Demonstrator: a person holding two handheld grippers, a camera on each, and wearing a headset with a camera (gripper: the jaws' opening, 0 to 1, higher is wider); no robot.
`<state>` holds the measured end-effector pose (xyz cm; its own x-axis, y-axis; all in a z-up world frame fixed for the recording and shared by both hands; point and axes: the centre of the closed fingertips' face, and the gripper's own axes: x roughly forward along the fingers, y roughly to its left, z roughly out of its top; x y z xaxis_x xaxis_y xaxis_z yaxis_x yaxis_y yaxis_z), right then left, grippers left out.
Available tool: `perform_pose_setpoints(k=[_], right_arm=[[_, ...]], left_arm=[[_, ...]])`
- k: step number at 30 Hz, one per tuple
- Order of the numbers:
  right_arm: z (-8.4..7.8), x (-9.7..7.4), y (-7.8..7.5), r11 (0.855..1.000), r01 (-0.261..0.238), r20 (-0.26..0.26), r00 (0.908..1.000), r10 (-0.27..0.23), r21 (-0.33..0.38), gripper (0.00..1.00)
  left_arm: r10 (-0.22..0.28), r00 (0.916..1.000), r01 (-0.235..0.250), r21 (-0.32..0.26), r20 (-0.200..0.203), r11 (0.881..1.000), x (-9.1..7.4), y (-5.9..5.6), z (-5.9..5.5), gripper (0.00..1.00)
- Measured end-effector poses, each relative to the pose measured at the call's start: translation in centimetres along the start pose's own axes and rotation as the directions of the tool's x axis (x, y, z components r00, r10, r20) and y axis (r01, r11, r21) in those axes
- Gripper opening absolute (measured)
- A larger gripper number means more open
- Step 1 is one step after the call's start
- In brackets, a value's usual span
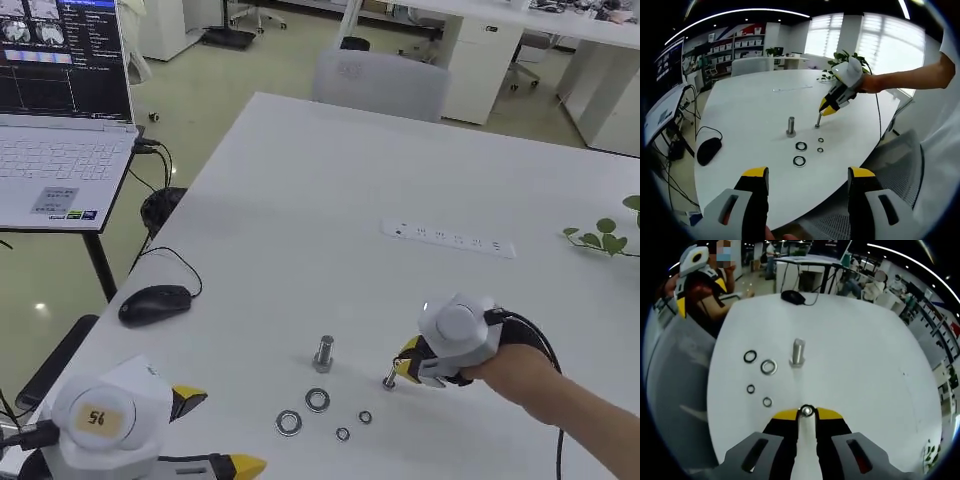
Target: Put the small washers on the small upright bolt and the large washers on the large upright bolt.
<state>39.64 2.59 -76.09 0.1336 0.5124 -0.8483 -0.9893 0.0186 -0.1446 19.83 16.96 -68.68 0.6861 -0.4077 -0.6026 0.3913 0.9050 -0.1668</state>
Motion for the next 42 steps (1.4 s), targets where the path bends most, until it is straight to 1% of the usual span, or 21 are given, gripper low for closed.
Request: perform_pose_setpoints(k=[4, 16, 27, 34, 38, 42], right_arm=[[-0.1, 0.1, -0.1, 1.000, -0.003, -0.005, 1.0000, 0.003, -0.005, 0.13], [-0.2, 0.6, 0.1, 0.999, -0.020, -0.035, 0.9992, 0.019, -0.029, 0.13], [-0.3, 0.8, 0.1, 0.999, -0.033, -0.058, 0.9978, 0.032, -0.028, 0.13], [-0.6, 1.3, 0.3, 0.998, -0.049, -0.084, 0.9954, 0.046, -0.035, 0.13], [-1.0, 1.7, 0.4, 0.998, -0.052, -0.103, 0.9934, 0.049, -0.028, 0.13], [-1.2, 2.2, 0.3, 0.998, -0.054, -0.112, 0.9923, 0.052, -0.019, 0.13]], left_arm=[[-0.001, 1.0000, 0.001, -0.001, -0.002, 1.000, 0.1, 0.1, -0.1, 0.63], [-0.002, 1.0000, 0.002, -0.001, 0.000, 1.000, 0.1, 0.0, 0.1, 0.63], [-0.005, 1.0000, 0.005, 0.001, 0.001, 1.000, 0.2, 0.0, 0.2, 0.63], [-0.008, 1.0000, 0.008, 0.003, 0.001, 1.000, 0.3, 0.0, 0.3, 0.63], [-0.005, 1.0000, 0.005, 0.001, 0.000, 1.000, 0.3, 0.0, 0.2, 0.63], [0.000, 1.0000, 0.000, -0.004, 0.003, 1.000, 0.3, 0.1, 0.2, 0.63]])
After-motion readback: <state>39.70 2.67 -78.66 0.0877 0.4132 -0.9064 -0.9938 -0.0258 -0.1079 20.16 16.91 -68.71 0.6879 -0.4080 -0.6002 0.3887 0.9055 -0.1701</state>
